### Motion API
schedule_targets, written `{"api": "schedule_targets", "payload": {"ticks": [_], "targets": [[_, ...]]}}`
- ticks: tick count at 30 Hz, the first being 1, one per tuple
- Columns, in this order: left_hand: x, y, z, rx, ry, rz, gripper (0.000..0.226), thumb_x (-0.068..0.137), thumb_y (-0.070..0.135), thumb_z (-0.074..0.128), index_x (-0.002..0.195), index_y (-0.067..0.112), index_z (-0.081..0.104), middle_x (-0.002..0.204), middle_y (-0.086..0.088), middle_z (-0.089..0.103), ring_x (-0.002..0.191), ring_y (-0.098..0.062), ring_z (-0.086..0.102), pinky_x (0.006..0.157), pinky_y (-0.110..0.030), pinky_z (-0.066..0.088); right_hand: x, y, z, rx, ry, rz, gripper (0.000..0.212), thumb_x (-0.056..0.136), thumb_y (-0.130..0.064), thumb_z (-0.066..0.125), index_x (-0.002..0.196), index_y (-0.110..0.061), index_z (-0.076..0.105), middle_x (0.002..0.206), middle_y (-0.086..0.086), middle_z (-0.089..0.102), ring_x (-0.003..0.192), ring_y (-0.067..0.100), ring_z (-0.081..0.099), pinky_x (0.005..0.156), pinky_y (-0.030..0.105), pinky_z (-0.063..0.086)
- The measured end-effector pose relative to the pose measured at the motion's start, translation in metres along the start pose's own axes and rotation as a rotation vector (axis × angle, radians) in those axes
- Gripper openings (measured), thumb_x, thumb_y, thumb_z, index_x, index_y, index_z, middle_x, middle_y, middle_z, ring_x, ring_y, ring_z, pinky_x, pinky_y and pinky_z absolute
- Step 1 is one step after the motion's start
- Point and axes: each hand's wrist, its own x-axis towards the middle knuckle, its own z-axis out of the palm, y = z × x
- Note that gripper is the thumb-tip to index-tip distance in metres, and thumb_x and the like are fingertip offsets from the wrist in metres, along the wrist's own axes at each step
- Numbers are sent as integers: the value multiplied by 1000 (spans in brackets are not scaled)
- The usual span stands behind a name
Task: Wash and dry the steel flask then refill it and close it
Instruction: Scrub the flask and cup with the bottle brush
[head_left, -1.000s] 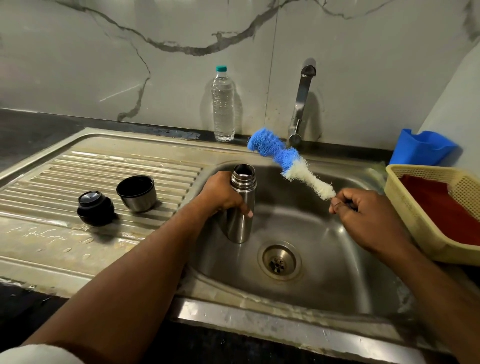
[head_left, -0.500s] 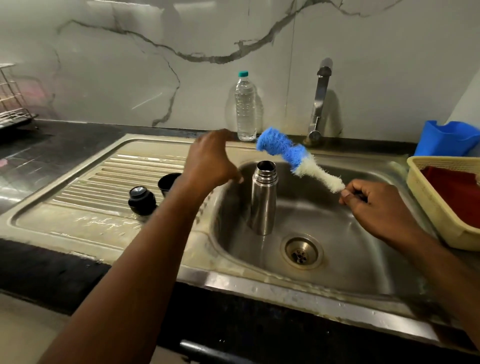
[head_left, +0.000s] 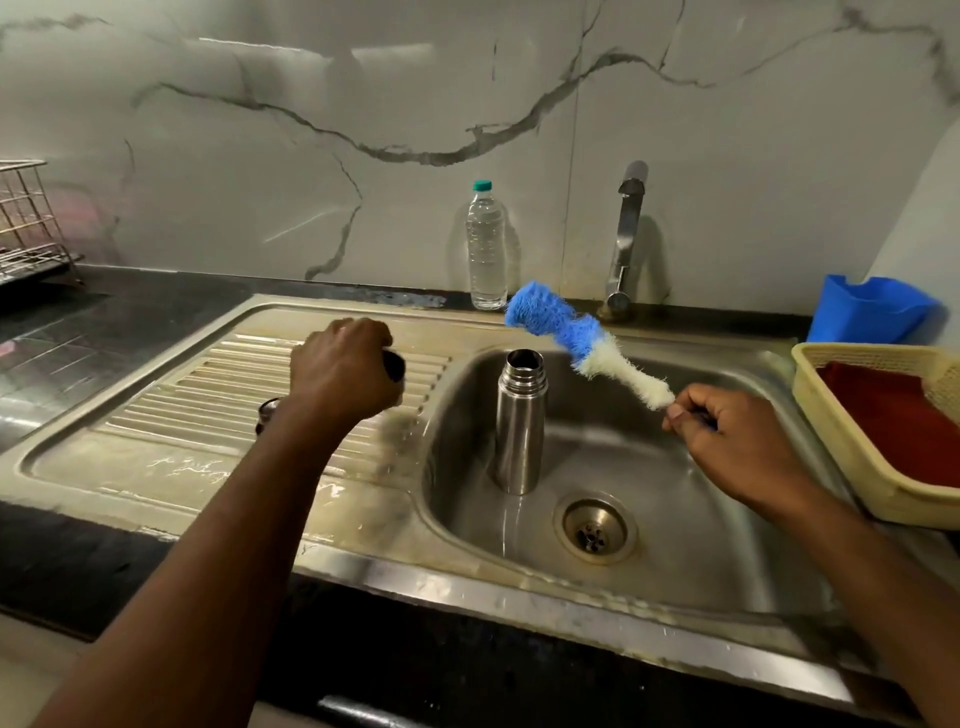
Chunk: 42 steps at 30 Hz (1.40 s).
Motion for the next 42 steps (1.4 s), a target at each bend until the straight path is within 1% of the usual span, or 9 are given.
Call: {"api": "schedule_targets", "payload": {"ticks": [3,7,14,21,28,31,35,39,42], "targets": [[6,30,7,-511,26,56,75,65,33,99,133,24,68,122,1,73,109,-22,70,94,-39,57,-2,-5,-2,105,17,-3,16,98,-18,65,85,-24,70,72,-2,65,67,14,59,63,33,47],[10,72,23,-1310,-41,-1,70,61,21,99,126,18,72,113,-1,78,99,-20,78,71,-26,58,-4,-8,-3,250,20,-64,15,103,-14,57,104,-21,70,89,-5,68,82,9,62,71,30,51],[15,108,45,-1908,-260,79,51,71,0,83,120,3,69,121,-14,75,115,-33,73,89,-44,64,-3,-2,-6,200,34,-161,20,106,-21,53,104,-31,70,91,-11,67,83,14,63,70,35,52],[24,103,61,-2143,-325,-25,30,82,6,74,112,7,68,129,-19,70,121,-36,69,103,-57,55,-6,-11,5,106,17,-169,18,103,-17,55,97,-29,67,76,-16,63,60,11,56,51,21,42],[26,102,67,-2293,-360,-81,69,88,11,72,149,-7,47,147,-28,57,133,-41,61,100,-51,59,-10,-15,18,43,95,-208,13,101,-20,55,95,-28,63,61,-7,56,53,17,55,45,28,42],[25,103,65,-2322,-369,-105,47,90,12,66,134,-3,58,134,-24,65,122,-35,69,97,-50,61,-13,-17,21,-6,67,-260,10,100,-21,55,95,-28,59,64,-8,56,55,16,57,44,30,45],[26,102,66,-2383,-391,-112,37,96,14,65,130,0,62,134,-25,66,122,-34,70,97,-48,61,-11,-16,17,6,101,-211,11,101,-19,56,95,-28,60,61,-8,56,52,14,56,42,24,41],[24,103,70,-2341,-423,-66,12,100,6,60,112,6,63,88,-8,76,90,-18,77,100,-49,59,-14,-19,20,-113,33,-286,18,99,-16,59,93,-33,54,64,-11,53,55,15,55,45,29,44],[24,102,69,-2333,-413,-66,39,84,8,72,122,1,64,119,-20,71,115,-33,71,102,-58,54,-12,-17,20,-111,53,-230,15,99,-20,56,93,-33,54,66,-7,59,52,14,55,44,34,46]]}}
